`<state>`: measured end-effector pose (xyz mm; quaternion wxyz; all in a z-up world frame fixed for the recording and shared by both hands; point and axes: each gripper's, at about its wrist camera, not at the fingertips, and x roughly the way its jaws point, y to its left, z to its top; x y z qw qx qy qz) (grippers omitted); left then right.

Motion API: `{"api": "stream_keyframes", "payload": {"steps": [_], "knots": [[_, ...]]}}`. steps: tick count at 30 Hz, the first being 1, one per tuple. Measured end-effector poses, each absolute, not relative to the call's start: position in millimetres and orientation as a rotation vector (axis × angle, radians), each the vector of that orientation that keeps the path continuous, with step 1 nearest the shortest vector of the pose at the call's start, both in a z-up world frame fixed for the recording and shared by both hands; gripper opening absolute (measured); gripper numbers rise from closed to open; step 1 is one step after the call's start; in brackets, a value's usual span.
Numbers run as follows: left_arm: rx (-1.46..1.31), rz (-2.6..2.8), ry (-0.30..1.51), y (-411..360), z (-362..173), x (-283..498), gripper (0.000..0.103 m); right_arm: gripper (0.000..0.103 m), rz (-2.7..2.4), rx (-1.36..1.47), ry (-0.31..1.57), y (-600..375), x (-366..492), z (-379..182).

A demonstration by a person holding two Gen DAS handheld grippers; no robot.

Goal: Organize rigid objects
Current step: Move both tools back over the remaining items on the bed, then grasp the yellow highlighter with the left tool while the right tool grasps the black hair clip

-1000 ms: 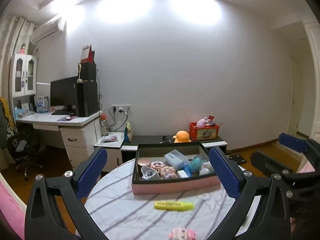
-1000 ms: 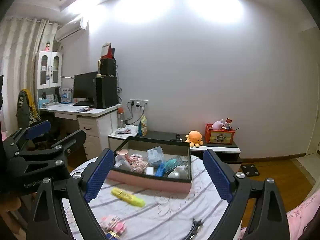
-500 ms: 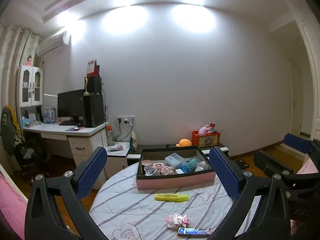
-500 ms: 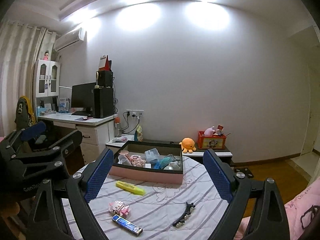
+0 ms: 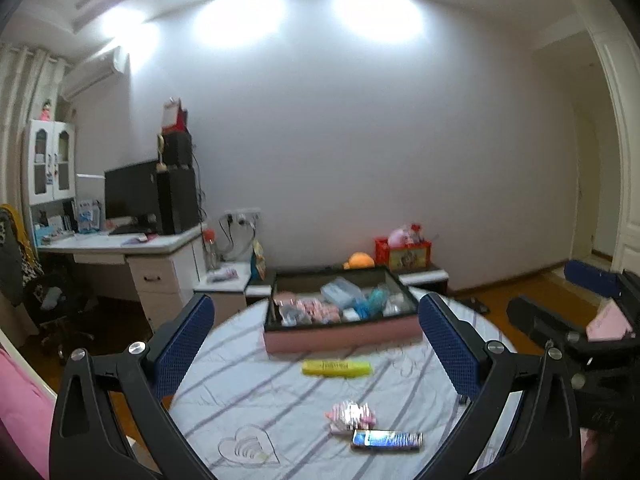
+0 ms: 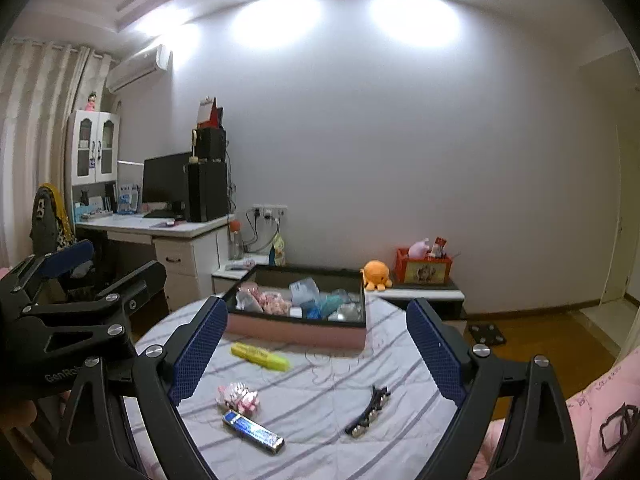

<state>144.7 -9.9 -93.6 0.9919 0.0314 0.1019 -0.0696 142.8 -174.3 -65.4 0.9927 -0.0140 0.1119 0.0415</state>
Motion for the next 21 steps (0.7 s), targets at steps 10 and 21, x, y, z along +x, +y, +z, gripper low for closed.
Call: {"api": "stream_keyframes", "payload": {"steps": [10,21], "knots": [[0.063,-0.174,0.481,-17,-162,196,0.103,0.093,0.051,0.027,0.401,-198,179,-117],[0.093,-0.201,0.697,-31,-219,259,0.103,0.093,-0.008,0.107,0.658,-234,245,-195]]}}
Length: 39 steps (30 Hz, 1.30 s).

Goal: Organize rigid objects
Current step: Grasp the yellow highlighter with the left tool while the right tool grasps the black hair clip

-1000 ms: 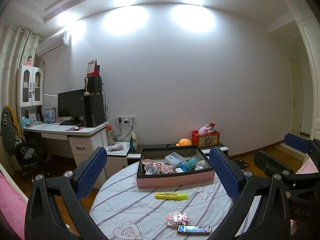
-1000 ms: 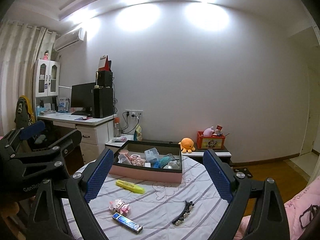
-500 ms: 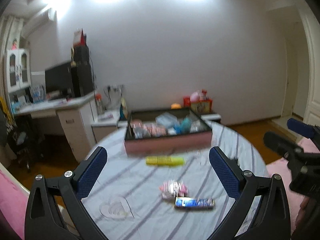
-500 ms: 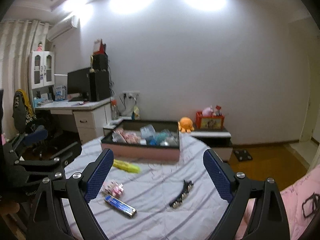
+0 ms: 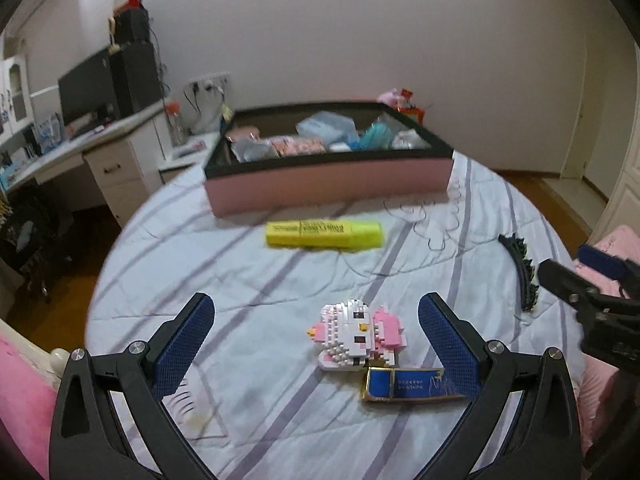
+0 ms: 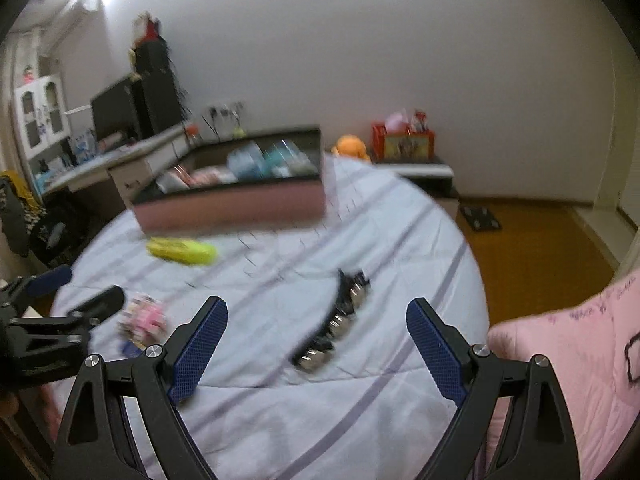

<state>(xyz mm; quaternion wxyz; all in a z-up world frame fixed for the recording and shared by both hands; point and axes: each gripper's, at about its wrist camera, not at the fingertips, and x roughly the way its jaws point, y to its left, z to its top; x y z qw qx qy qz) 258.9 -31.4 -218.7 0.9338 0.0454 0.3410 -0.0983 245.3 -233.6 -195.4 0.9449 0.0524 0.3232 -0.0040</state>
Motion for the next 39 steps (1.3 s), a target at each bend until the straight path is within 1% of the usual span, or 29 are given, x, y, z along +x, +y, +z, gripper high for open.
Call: {"api": "stream_keyframes", "payload": {"steps": [4,6,8,9,10,11,12,13,14,15,16,24,31,34,35,36,37,38,39], "knots": [[0.109,-0.197,0.741,-34,-229,277,0.103,0.092,-0.018,0.138,0.758,-247,269,-220],[0.105,-0.203,0.751,-34,-231,285,0.103,0.092,0.009,0.175,0.787,-252,277,-227],[0.101,-0.212,0.768,-34,-234,293,0.103,0.092,0.018,0.151,0.795,-250,283,-229],[0.095,-0.221,0.775,-34,-235,297,0.103,0.088,0.025,0.12,0.802,-247,286,-229],[0.091,-0.226,0.783,-33,-236,300,0.103,0.075,0.03,0.098,0.807,-244,290,-229],[0.087,-0.231,0.795,-34,-237,305,0.103,0.066,0.026,0.077,0.807,-242,292,-229],[0.073,-0.242,0.802,-33,-238,310,0.103,0.051,0.014,0.036,0.806,-240,295,-228],[0.061,-0.248,0.813,-32,-239,315,0.103,0.043,0.023,0.021,0.806,-238,298,-228],[0.047,-0.257,0.833,-32,-241,321,0.103,0.04,0.034,0.019,0.809,-238,301,-227],[0.037,-0.262,0.838,-32,-241,325,0.103,0.03,0.04,0.018,0.81,-239,304,-225],[0.021,-0.268,0.842,-31,-241,329,0.103,0.023,0.047,0.018,0.808,-239,307,-223],[0.014,-0.296,0.897,-45,-244,363,0.103,0.022,0.101,0.026,0.819,-234,333,-222],[0.136,-0.266,0.935,-70,-257,379,0.103,0.022,0.126,0.057,0.834,-236,337,-224],[0.127,-0.267,0.924,-68,-256,380,0.101,0.022,0.126,0.054,0.838,-235,338,-223],[0.115,-0.264,0.913,-65,-255,379,0.096,0.022,0.127,0.054,0.837,-235,338,-223],[0.104,-0.263,0.904,-63,-253,378,0.086,0.022,0.126,0.054,0.837,-235,338,-223],[0.097,-0.261,0.896,-61,-252,377,0.08,0.022,0.125,0.052,0.838,-235,338,-223],[0.096,-0.257,0.888,-59,-250,375,0.069,0.022,0.124,0.049,0.838,-235,338,-223],[0.101,-0.256,0.89,-58,-250,375,0.068,0.022,0.122,0.043,0.837,-233,338,-223]]}}
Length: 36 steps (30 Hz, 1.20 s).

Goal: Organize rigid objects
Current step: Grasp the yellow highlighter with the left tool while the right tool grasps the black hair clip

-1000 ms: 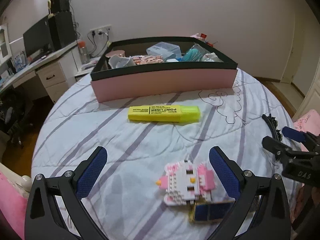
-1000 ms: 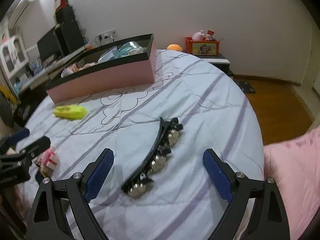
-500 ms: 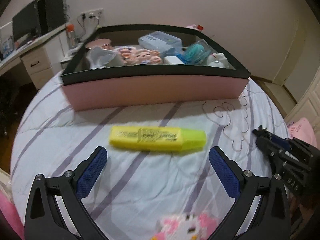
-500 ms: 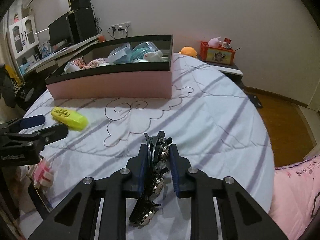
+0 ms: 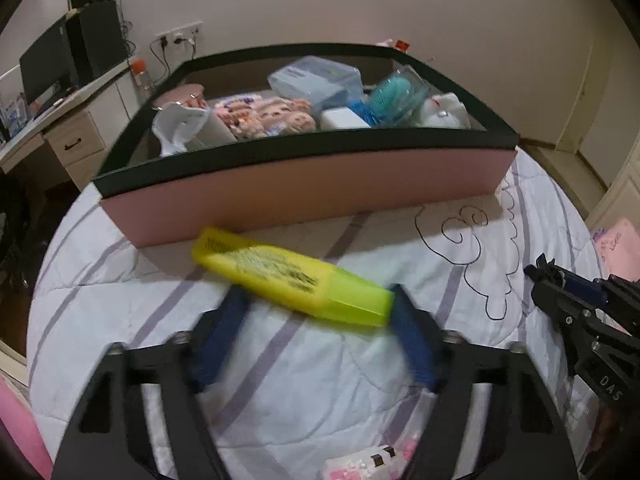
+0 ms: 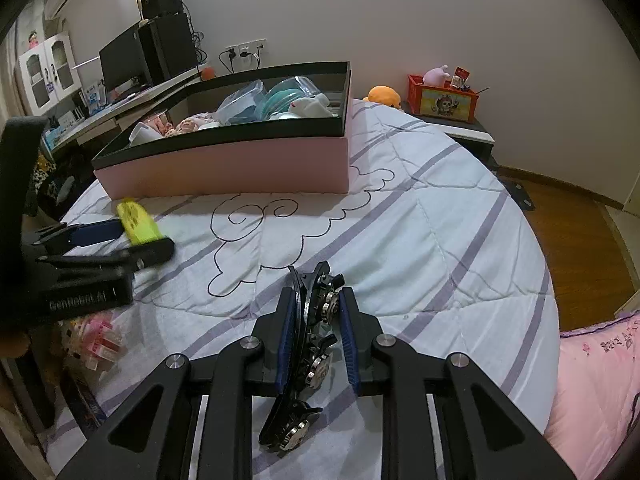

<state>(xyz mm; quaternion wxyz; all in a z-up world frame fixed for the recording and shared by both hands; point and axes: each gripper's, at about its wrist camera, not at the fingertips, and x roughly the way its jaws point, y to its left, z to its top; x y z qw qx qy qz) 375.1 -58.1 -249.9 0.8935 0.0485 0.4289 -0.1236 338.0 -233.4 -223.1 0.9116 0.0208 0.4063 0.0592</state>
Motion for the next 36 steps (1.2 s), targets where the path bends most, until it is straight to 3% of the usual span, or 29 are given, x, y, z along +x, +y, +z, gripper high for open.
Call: {"api": "stream_keyframes", "payload": {"steps": [7,12,16,18,23,25,26,27,29,36], "knots": [[0.077,-0.255,0.888,-41,-247,365,0.063,0.022,0.126,0.023,0.841,-227,337,-221],[0.036,-0.141,0.899,-5,-250,348,0.083,0.022,0.154,0.019,0.843,-217,335,-221],[-0.014,-0.106,0.885,12,-246,340,0.083,0.022,0.166,0.019,0.846,-213,336,-220],[-0.032,-0.113,0.876,12,-244,344,0.091,0.022,0.167,0.016,0.849,-211,339,-220],[-0.028,-0.082,0.917,8,-254,371,0.09,0.022,0.166,-0.005,0.859,-204,349,-221],[0.016,-0.068,0.907,6,-256,373,0.087,0.022,0.163,-0.008,0.858,-204,349,-221],[0.014,-0.076,0.901,6,-254,373,0.079,0.022,0.164,-0.003,0.855,-205,348,-221],[0.007,-0.087,0.887,8,-252,371,0.059,0.022,0.162,0.002,0.854,-206,348,-221],[0.006,-0.105,0.872,11,-250,371,0.032,0.022,0.154,0.008,0.85,-208,345,-220],[0.026,-0.139,0.871,20,-249,351,0.027,0.022,0.127,0.007,0.849,-215,331,-219]]}}
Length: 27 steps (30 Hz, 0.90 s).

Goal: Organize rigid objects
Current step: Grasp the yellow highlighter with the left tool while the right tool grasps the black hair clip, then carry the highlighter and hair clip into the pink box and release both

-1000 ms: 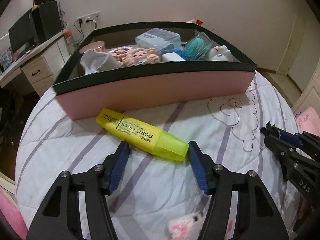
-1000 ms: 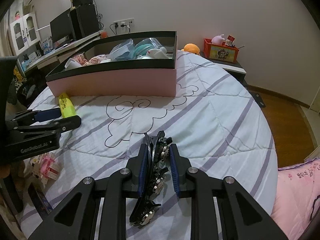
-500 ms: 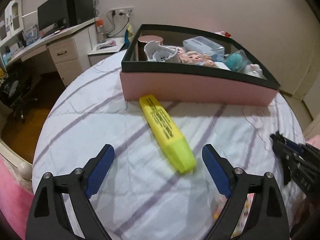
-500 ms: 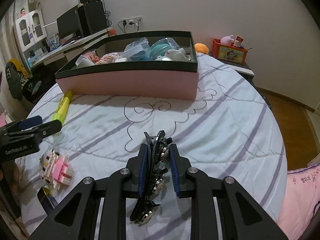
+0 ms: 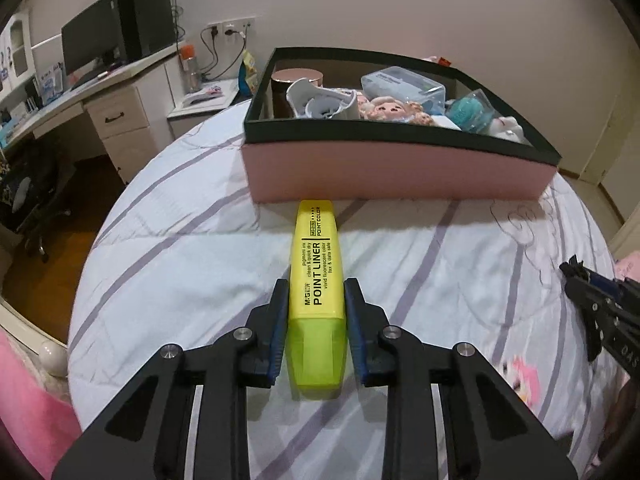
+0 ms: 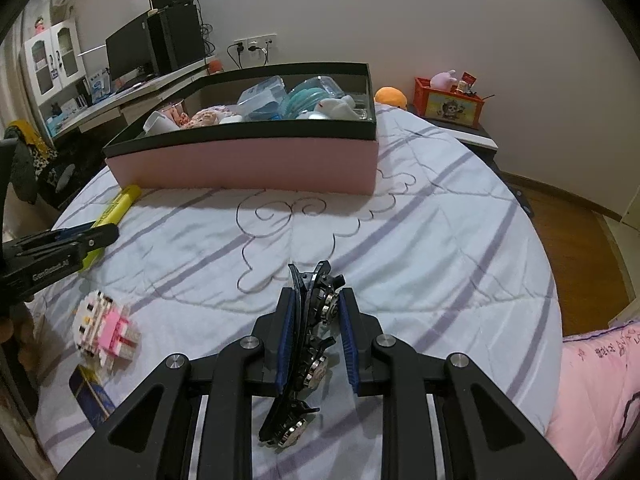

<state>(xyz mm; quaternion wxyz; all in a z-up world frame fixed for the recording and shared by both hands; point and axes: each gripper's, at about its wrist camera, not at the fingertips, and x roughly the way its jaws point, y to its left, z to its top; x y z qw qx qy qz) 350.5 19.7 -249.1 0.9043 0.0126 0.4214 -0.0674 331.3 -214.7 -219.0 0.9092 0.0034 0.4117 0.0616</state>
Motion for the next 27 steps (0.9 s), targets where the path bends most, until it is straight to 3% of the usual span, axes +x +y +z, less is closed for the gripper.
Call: {"api": "stream_keyframes", "payload": {"steps": [6,10,14,18,20,21,27], "knots": [[0.067,-0.14,0.869,26,-251,327,0.027,0.023,0.114,-0.007,0.857,-215,319,-221],[0.047,-0.149,0.867,29,-252,328,0.028,0.038,0.11,0.002,0.856,-216,316,-222],[0.029,-0.162,0.865,31,-252,333,0.03,0.04,0.099,-0.025,0.856,-212,309,-222],[0.03,-0.172,0.855,31,-251,333,0.027,0.036,0.092,-0.043,0.855,-210,306,-225],[0.041,-0.173,0.848,28,-250,331,0.027,0.022,0.101,-0.038,0.847,-210,308,-224],[0.042,-0.172,0.843,28,-249,330,0.027,0.02,0.104,-0.036,0.843,-210,309,-223],[0.002,-0.213,0.789,23,-230,324,0.027,0.02,0.151,0.034,0.787,-212,316,-211]]}}
